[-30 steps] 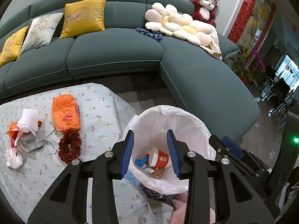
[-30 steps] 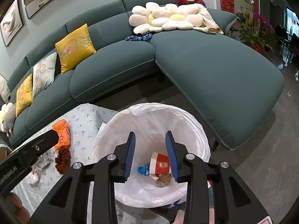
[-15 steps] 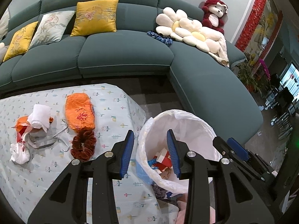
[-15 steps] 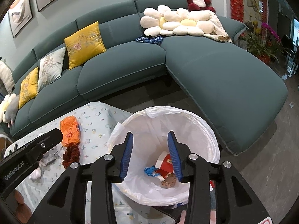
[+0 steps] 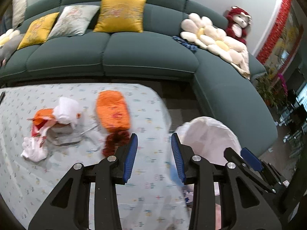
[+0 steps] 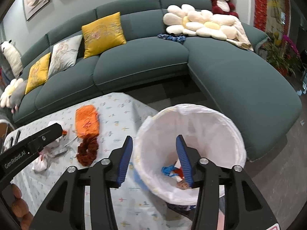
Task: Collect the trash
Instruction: 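Grasp the white tissue with left tool while right tool grasps the dark red scrunchie, then carry the tissue with left tool while right tool carries the scrunchie to the bin, then open left tool over the bin while right tool releases the scrunchie inside, then move both open tools back over the pile of trash on the table, then grasp a white tissue with left tool while right tool grasps another white tissue, then carry both white tissues in the two tools over the bin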
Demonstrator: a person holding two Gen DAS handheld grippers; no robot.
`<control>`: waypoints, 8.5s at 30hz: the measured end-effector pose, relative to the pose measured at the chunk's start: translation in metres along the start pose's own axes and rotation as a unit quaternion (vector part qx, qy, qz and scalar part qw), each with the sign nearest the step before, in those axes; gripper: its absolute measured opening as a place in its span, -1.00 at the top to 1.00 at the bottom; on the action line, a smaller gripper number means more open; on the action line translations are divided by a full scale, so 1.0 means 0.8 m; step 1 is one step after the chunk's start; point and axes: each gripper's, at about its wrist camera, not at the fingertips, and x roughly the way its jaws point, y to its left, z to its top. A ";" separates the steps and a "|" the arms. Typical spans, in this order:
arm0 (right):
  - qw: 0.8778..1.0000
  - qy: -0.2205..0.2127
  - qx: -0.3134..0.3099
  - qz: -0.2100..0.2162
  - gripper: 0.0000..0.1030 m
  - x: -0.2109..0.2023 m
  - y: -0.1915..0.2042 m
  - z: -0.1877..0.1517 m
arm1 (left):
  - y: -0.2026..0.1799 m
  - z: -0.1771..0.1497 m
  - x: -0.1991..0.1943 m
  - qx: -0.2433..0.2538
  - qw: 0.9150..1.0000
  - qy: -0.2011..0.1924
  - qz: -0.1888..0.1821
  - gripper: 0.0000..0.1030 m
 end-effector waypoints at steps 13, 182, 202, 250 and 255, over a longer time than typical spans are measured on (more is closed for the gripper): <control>0.997 0.045 -0.052 0.035 -0.03 0.035 0.112 -0.028 | 0.179 -0.022 -0.013 -0.098 0.989 -0.003 0.113 -0.35; 0.985 0.087 -0.120 0.086 0.08 0.080 0.262 -0.002 | 0.299 -0.020 0.008 -0.180 0.977 0.019 0.117 -0.05; 0.975 0.115 -0.143 0.126 0.08 0.132 0.359 -0.001 | 0.368 -0.032 0.027 -0.245 0.963 0.028 0.109 -0.13; 0.988 0.063 -0.052 0.131 0.89 0.049 0.229 0.033 | 0.210 0.012 -0.010 -0.144 0.989 -0.004 0.032 0.88; 0.990 0.042 -0.038 0.127 0.89 0.020 0.193 0.041 | 0.152 0.020 -0.026 -0.109 0.994 -0.018 0.018 0.88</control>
